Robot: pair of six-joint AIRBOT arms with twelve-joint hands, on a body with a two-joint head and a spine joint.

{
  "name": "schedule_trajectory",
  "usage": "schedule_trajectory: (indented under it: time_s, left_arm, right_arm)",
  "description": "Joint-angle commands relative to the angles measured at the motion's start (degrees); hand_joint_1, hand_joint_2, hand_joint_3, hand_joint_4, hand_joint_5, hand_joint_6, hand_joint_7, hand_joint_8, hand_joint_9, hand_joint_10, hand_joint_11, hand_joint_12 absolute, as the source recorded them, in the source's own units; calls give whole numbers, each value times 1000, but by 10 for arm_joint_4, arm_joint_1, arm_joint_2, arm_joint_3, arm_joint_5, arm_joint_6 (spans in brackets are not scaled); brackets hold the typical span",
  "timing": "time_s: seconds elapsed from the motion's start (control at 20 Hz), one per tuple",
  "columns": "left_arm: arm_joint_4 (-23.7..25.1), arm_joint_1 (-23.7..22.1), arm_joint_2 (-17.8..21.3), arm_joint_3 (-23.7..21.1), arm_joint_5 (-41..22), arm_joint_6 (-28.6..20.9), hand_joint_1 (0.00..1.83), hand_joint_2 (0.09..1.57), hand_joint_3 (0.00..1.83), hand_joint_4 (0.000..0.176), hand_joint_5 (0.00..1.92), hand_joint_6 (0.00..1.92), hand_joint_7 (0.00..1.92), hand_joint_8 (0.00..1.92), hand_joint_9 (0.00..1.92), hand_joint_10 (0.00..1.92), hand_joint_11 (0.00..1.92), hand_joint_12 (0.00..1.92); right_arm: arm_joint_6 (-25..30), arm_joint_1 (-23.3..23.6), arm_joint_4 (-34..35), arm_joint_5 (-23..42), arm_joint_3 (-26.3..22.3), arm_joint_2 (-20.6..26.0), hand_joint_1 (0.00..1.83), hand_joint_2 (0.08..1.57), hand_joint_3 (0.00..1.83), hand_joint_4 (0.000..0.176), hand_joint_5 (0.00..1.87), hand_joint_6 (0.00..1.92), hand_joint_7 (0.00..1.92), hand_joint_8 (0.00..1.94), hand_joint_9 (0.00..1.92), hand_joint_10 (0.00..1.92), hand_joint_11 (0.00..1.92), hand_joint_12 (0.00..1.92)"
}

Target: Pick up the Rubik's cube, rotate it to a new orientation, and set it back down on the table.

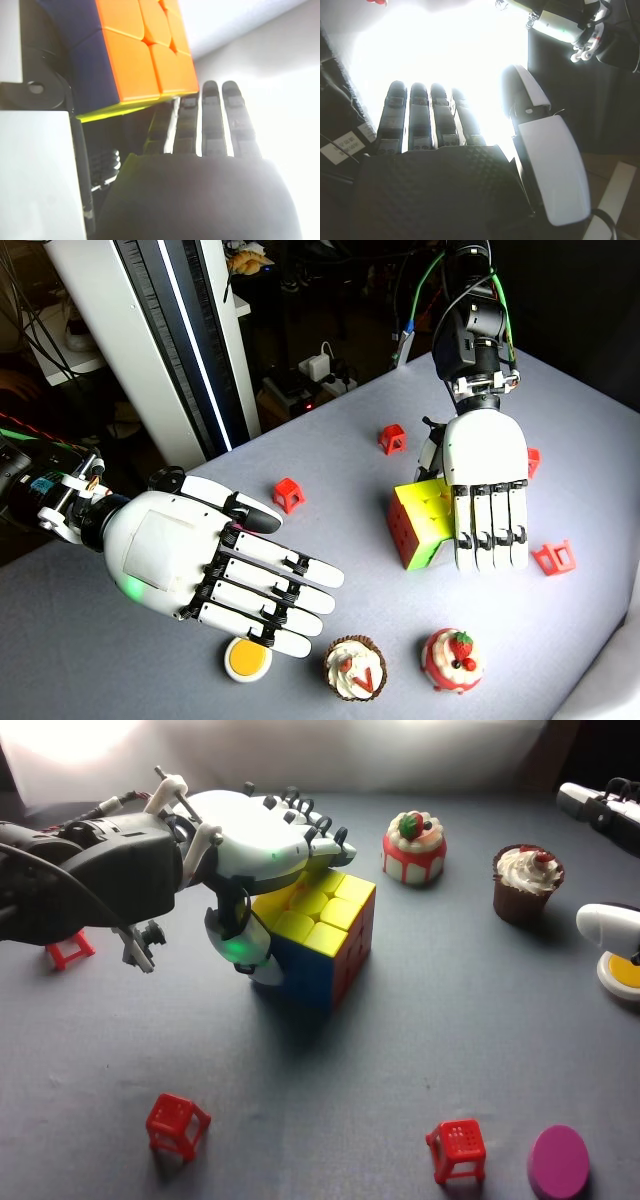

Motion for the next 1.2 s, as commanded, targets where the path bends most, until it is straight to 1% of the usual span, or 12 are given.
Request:
schedule_trajectory:
  time_s: [0.0, 0.1, 0.15, 0.2, 0.25, 0.35, 0.45, 0.6, 0.65, 0.8, 0.85, 1.15]
  left_arm:
    - [-3, -6, -3, 2, -47, 20, 1002, 1039, 15, 0, 313, 59, 198, 12, 77, 18, 0, 0]
    - [-39, -6, -3, 2, -45, 62, 1090, 1084, 16, 0, 468, 99, 345, 32, 252, 47, 0, 135]
    - [-58, -6, -4, 3, -43, 84, 1128, 1098, 0, 0, 616, 185, 535, 68, 434, 167, 0, 956]
    - [-78, -6, -5, 3, -43, 106, 1170, 1185, 1, 0, 756, 953, 755, 1123, 605, 943, 426, 1589]
    - [-91, -6, -6, 2, -43, 124, 1173, 1219, 1, 0, 738, 1176, 792, 1369, 660, 1270, 598, 1760]
    - [-107, -6, -5, 0, -44, 142, 1208, 1204, 0, 0, 771, 1157, 865, 1401, 913, 1510, 925, 1824]
    - [-107, -6, -4, -3, -46, 145, 1187, 1205, 0, 0, 849, 1128, 783, 1451, 788, 1580, 800, 1911]
    - [-108, -6, 0, -5, -52, 145, 1153, 1242, 4, 0, 782, 1398, 705, 1383, 626, 1480, 609, 1869]
    - [-108, -6, 2, -7, -55, 146, 1154, 1240, 2, 16, 744, 1417, 755, 1386, 681, 1580, 618, 1894]
    - [-106, -9, 7, -14, -64, 146, 1168, 1230, 0, 0, 805, 1368, 736, 1369, 567, 1588, 202, 1921]
    - [-104, -10, 10, -17, -68, 146, 1291, 1232, 27, 0, 796, 1385, 680, 1433, 610, 1598, 466, 1921]
    - [-74, -25, 31, -52, -98, 146, 1167, 1251, 10, 0, 740, 1280, 718, 1605, 704, 1879, 847, 1921]
  right_arm:
    - [3, 2, 1, 75, 3, 0, 505, 1361, 0, 0, 0, 0, 0, 0, 0, 0, 0, 0]
    - [3, 2, 1, 76, 3, 0, 521, 1354, 0, 0, 0, 0, 0, 0, 0, 0, 0, 0]
    - [3, 2, 1, 76, 3, 0, 475, 1356, 0, 0, 0, 0, 0, 0, 0, 0, 0, 0]
    - [3, 2, 1, 77, 3, 0, 470, 1359, 0, 0, 0, 0, 0, 0, 0, 0, 0, 0]
    - [3, 2, 1, 77, 3, 0, 476, 1361, 1, 0, 0, 0, 0, 0, 0, 0, 0, 0]
    - [3, 2, 1, 77, 3, 0, 502, 1367, 3, 0, 0, 0, 0, 0, 0, 0, 0, 0]
    - [3, 1, 0, 78, 3, 0, 489, 1368, 3, 0, 0, 0, 0, 0, 0, 0, 0, 0]
    - [3, 1, -2, 80, 3, 0, 480, 1364, 0, 0, 0, 0, 0, 0, 0, 0, 0, 0]
    - [3, 1, -5, 82, 4, 0, 475, 1365, 1, 0, 0, 0, 0, 0, 0, 0, 0, 0]
    - [3, 1, -13, 85, 5, 0, 458, 1377, 6, 0, 0, 0, 0, 0, 0, 0, 0, 0]
    - [3, 1, -16, 85, 5, 0, 468, 1382, 7, 0, 0, 0, 0, 0, 0, 0, 0, 0]
    - [3, 2, -30, 93, 9, 0, 473, 1392, 7, 0, 0, 0, 0, 0, 0, 0, 0, 0]
